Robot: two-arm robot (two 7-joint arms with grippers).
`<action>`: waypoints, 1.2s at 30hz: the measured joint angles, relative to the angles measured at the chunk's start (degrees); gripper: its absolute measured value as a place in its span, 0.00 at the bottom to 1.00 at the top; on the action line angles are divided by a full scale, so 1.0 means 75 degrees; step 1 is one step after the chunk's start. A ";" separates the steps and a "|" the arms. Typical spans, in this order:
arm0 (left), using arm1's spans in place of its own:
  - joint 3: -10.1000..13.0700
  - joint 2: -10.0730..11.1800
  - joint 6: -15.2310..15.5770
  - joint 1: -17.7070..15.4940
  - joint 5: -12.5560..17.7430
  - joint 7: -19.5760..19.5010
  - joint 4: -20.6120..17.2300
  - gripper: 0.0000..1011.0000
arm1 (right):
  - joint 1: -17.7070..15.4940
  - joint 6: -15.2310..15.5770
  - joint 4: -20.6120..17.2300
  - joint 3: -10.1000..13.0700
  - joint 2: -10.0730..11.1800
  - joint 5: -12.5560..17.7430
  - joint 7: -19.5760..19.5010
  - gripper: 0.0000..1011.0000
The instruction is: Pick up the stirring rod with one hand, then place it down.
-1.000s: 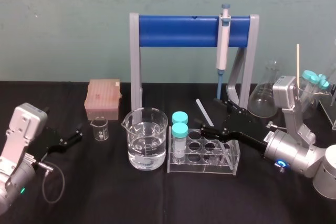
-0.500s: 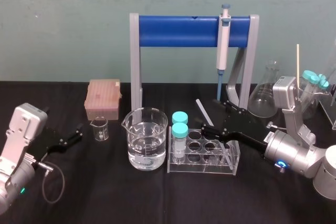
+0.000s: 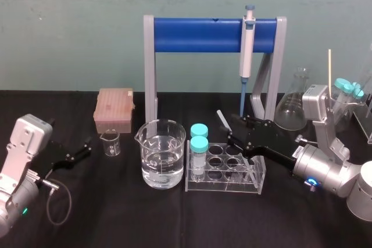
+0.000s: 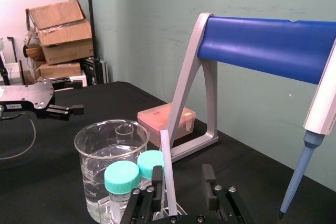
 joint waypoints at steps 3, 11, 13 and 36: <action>0.0000 0.0000 0.0000 0.0000 0.0000 0.0000 0.0000 0.99 | 0.0000 0.0000 0.0000 0.0000 0.0000 0.0001 -0.0001 0.40; 0.0000 0.0000 0.0000 0.0000 0.0000 0.0000 0.0000 0.99 | -0.0001 0.0000 0.0000 0.0000 0.0000 0.0003 -0.0001 0.14; 0.0000 0.0000 0.0000 0.0000 0.0000 0.0000 0.0000 0.99 | 0.0000 -0.0001 0.0000 0.0000 0.0000 0.0003 -0.0001 0.07; 0.0000 0.0000 0.0000 0.0000 0.0000 0.0000 0.0000 0.99 | -0.0289 -0.1163 -0.0876 0.0976 -0.0500 0.0652 -0.0148 0.06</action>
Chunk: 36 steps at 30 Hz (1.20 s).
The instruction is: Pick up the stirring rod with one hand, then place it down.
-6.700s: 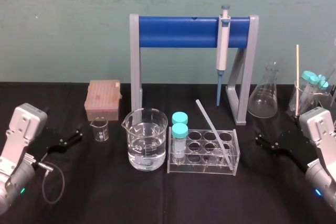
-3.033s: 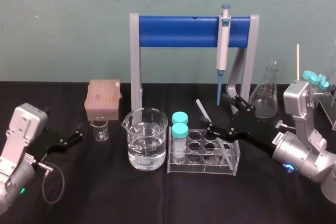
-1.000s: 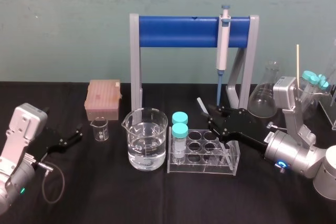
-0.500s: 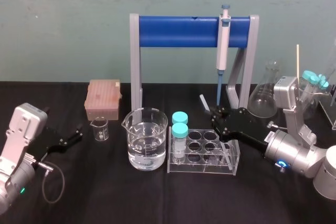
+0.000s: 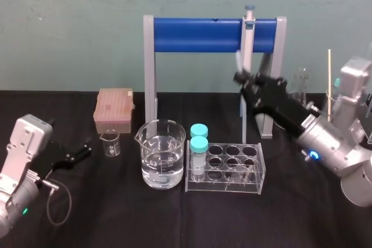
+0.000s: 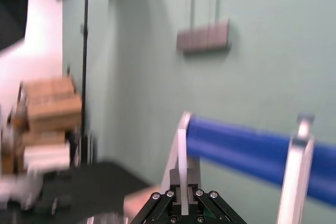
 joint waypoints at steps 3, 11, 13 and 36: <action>0.0000 0.0000 0.0000 0.0000 0.0000 0.0000 0.0000 0.99 | -0.0008 -0.0333 0.0006 0.0178 -0.0139 0.0246 0.0123 0.06; 0.0000 -0.0001 0.0000 0.0000 0.0000 0.0000 0.0000 0.99 | -0.0078 -0.1207 0.0316 0.0676 -0.0485 0.0739 0.0464 0.06; 0.0000 0.0000 0.0000 0.0000 0.0000 0.0000 0.0000 0.99 | -0.0129 -0.1341 0.0383 0.0746 -0.0512 0.0748 0.0519 0.06; 0.0000 0.0000 0.0000 0.0000 0.0000 0.0000 0.0000 0.99 | -0.0313 -0.1474 0.0535 0.0844 -0.0480 0.0478 0.0446 0.06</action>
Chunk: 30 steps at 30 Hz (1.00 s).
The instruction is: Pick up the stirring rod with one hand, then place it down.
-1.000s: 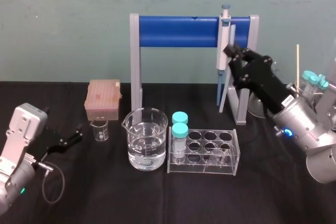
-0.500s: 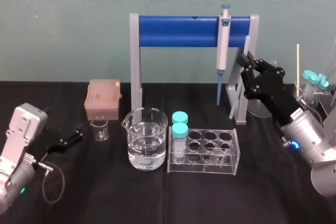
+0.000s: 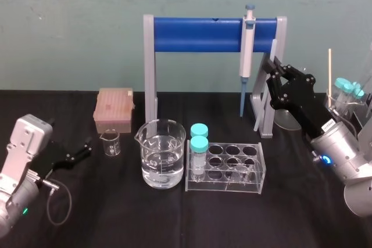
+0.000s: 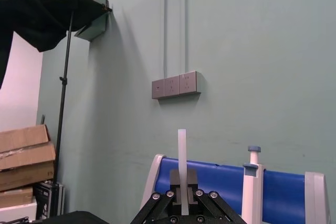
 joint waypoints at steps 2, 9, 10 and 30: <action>0.0000 0.0000 0.0000 0.0000 0.0000 0.0000 0.0001 0.99 | 0.0003 0.0000 -0.0001 -0.0001 -0.0001 0.0003 0.0003 0.06; 0.0000 0.0000 -0.0001 0.0000 0.0000 0.0000 0.0000 0.99 | 0.0010 0.0000 -0.0007 -0.0007 -0.0003 0.0013 0.0014 0.06; 0.0000 0.0000 0.0000 0.0000 0.0000 0.0000 0.0000 0.99 | 0.0010 0.0000 -0.0007 -0.0007 -0.0003 0.0013 0.0014 0.06; 0.0000 0.0000 -0.0001 0.0000 0.0000 0.0000 0.0000 0.99 | 0.0020 0.0000 -0.0011 -0.0010 -0.0003 0.0030 0.0031 0.06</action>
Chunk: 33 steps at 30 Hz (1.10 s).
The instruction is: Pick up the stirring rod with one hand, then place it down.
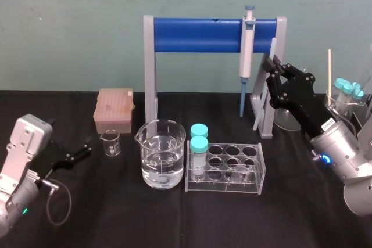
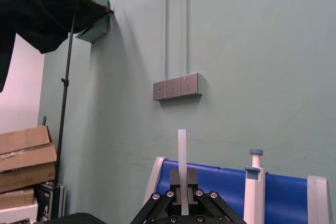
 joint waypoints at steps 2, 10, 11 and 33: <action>0.0000 0.0000 0.0000 0.0000 0.0000 0.0000 0.0000 0.99 | 0.0000 0.0000 0.0000 0.0000 0.0000 0.0000 0.0000 0.06; 0.0000 0.0000 0.0000 0.0000 0.0000 0.0000 0.0000 0.99 | 0.0000 0.0000 0.0001 0.0000 0.0000 -0.0001 0.0000 0.06; 0.0000 0.0000 0.0000 0.0000 0.0000 0.0000 0.0000 0.99 | 0.0000 0.0000 0.0001 0.0000 0.0000 -0.0001 0.0000 0.06; 0.0000 0.0000 0.0000 0.0000 0.0000 0.0000 0.0000 0.99 | 0.0000 0.0000 0.0001 0.0000 0.0000 -0.0001 -0.0001 0.06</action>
